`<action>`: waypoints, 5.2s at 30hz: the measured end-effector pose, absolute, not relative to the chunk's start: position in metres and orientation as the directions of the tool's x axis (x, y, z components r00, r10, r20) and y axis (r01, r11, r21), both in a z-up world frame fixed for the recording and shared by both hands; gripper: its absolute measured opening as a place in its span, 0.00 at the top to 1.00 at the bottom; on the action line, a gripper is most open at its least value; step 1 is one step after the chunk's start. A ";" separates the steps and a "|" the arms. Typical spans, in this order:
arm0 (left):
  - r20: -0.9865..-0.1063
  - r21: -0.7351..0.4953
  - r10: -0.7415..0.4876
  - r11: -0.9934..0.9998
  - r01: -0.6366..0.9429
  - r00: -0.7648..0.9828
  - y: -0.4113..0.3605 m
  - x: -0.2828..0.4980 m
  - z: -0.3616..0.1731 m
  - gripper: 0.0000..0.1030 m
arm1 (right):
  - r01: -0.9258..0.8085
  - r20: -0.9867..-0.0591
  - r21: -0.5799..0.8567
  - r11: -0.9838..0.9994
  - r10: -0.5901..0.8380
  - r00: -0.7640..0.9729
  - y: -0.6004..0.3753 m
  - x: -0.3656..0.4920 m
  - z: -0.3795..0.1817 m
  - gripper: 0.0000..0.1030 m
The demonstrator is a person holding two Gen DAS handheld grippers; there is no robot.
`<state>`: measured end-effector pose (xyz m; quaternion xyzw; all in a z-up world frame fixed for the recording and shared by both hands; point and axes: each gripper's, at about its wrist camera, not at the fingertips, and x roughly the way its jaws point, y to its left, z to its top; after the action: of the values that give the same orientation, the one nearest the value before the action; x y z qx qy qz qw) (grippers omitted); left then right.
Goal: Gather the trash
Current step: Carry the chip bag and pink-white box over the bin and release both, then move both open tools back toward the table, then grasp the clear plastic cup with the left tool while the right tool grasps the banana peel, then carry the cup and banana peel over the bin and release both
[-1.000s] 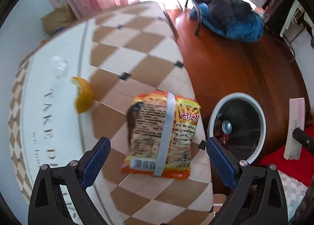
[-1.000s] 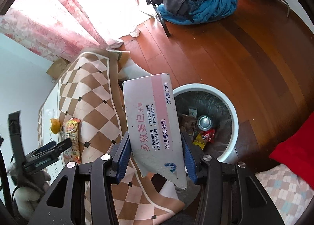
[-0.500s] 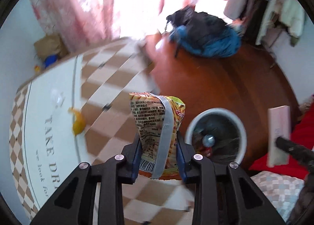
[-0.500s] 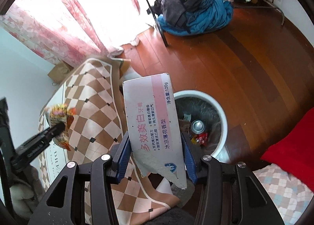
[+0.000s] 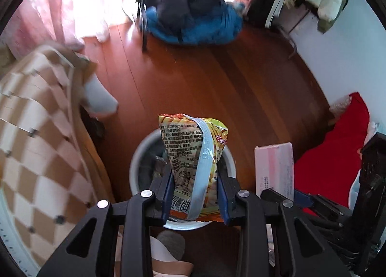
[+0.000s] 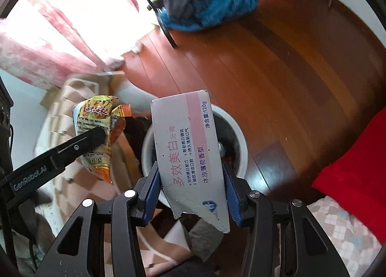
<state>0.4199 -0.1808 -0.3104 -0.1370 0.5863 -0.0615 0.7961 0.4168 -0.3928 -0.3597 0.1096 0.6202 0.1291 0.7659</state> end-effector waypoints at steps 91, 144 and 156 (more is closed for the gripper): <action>-0.935 -0.003 0.169 0.877 -0.481 0.312 0.192 0.326 -0.343 0.26 | -0.541 -0.961 0.182 0.821 0.266 0.081 0.068 0.441 -0.341 0.92; -0.871 -0.146 -0.122 0.989 -0.014 0.475 -0.190 0.347 -0.233 0.62 | -0.089 -0.911 0.288 0.953 0.302 0.280 -0.390 0.369 -0.291 0.93; -0.939 -0.216 -0.173 0.969 -0.118 0.298 -0.177 0.394 -0.298 0.10 | -0.021 -0.947 0.296 0.955 0.296 0.123 -0.389 0.423 -0.385 0.34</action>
<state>0.3942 -0.1766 -0.2980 -0.1226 0.5922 -0.0172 0.7962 0.4227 -0.3886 -0.3846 0.1053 0.6535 0.1069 0.7419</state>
